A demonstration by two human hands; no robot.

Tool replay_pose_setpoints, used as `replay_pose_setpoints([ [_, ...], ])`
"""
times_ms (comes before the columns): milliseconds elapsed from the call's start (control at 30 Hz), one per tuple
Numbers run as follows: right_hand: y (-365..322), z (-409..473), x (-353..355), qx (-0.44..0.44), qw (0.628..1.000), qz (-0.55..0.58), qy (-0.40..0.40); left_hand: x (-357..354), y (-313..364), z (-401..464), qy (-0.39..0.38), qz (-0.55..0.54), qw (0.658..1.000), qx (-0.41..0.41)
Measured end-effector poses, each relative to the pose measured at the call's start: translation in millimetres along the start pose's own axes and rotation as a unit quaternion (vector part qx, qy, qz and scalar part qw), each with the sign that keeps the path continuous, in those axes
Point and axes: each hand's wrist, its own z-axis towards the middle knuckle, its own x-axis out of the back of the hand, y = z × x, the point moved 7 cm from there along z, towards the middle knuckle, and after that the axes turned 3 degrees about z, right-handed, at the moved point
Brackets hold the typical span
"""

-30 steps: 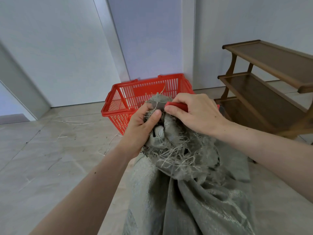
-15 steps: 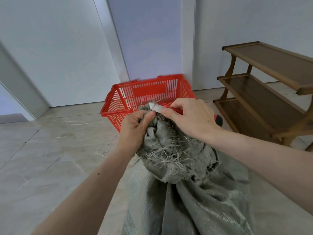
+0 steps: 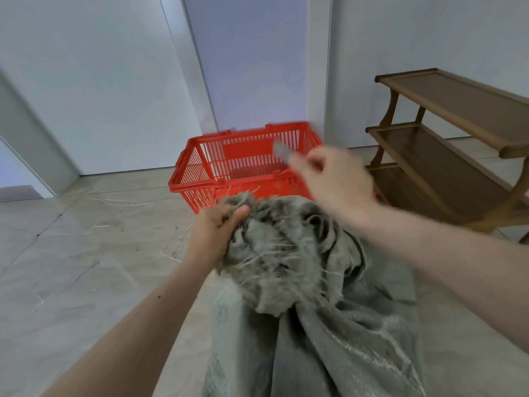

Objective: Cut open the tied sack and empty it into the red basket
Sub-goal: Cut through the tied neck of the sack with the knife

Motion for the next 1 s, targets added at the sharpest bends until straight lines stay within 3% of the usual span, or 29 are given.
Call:
replay_pose_setpoints([
  [67,3,13,19,-0.009,0.999,0.006,0.042,4,-13,-6,-0.007,-0.012,1.0,0.027],
  [233,3,-1,-22,-0.018,0.996,-0.035,-0.086,-4,24,1,-0.019,-0.096,0.995,-0.032],
  [367,7,0,-31,-0.014,0.99,-0.008,-0.14,-9,40,-2,-0.044,-0.188,0.98,-0.051],
  [500,18,3,-25,-0.03,0.988,0.064,-0.137,11,32,2,0.051,-0.19,0.98,-0.024],
  [633,47,14,-8,-0.108,0.982,0.142,-0.067,24,14,3,0.143,-0.216,0.965,0.046],
  [767,67,14,10,-0.157,0.98,0.115,-0.033,18,4,6,0.171,-0.358,0.909,0.129],
  [833,66,15,9,-0.153,0.984,0.072,-0.059,11,8,7,0.156,-0.427,0.876,0.162],
  [900,51,16,10,-0.118,0.99,0.018,-0.069,3,19,7,0.128,-0.45,0.867,0.171],
  [1000,13,22,14,-0.022,0.996,0.058,-0.068,-8,28,7,0.093,-0.468,0.861,0.175],
])
